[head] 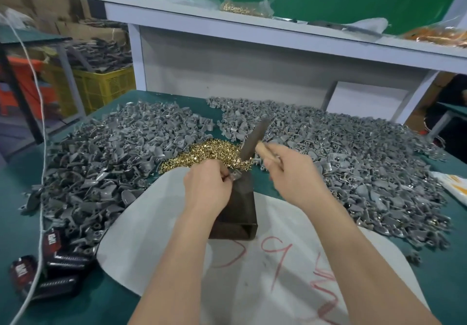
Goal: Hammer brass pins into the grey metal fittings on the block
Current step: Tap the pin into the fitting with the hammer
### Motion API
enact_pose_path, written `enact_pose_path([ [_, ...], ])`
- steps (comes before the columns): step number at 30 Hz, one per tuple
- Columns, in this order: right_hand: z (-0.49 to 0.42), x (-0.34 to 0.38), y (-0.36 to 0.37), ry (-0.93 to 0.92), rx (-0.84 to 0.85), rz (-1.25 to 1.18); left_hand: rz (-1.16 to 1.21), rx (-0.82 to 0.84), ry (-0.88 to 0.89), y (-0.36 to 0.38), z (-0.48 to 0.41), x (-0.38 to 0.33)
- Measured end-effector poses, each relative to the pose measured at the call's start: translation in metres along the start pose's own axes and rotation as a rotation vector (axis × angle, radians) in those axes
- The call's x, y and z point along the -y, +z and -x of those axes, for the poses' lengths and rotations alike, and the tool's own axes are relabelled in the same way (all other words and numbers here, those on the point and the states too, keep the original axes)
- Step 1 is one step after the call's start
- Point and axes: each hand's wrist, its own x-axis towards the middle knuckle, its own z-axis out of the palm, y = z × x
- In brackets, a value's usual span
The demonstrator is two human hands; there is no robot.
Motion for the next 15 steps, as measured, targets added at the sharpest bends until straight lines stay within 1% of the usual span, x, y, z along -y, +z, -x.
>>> enact_pose_path([
  [1,-0.005,-0.002,0.005,0.086,-0.018,-0.048,0.001,0.001,-0.003,0.0,0.0,0.0],
  [3,-0.013,-0.005,0.018,0.274,0.015,-0.149,0.011,0.005,-0.014,-0.001,0.001,-0.001],
  [5,-0.015,-0.008,0.031,0.413,0.118,-0.247,0.011,0.005,-0.025,-0.001,0.001,-0.002],
  [6,-0.015,-0.009,0.036,0.43,0.171,-0.221,0.011,0.005,-0.029,-0.001,0.001,-0.002],
  [8,-0.015,-0.014,0.043,0.38,0.231,-0.011,0.022,-0.005,-0.035,-0.001,0.0,-0.001],
  [9,-0.015,-0.016,0.046,0.356,0.231,0.09,0.026,-0.007,-0.037,-0.001,0.0,-0.002],
  [11,-0.015,-0.017,0.049,0.33,0.216,0.192,0.041,-0.001,-0.037,-0.001,0.0,-0.002],
  [13,-0.014,-0.013,0.046,0.291,0.159,0.181,0.077,0.007,-0.03,-0.001,0.001,-0.003],
  [15,-0.014,-0.006,0.037,0.194,0.038,-0.007,0.111,0.0,-0.019,-0.001,0.002,-0.006],
])
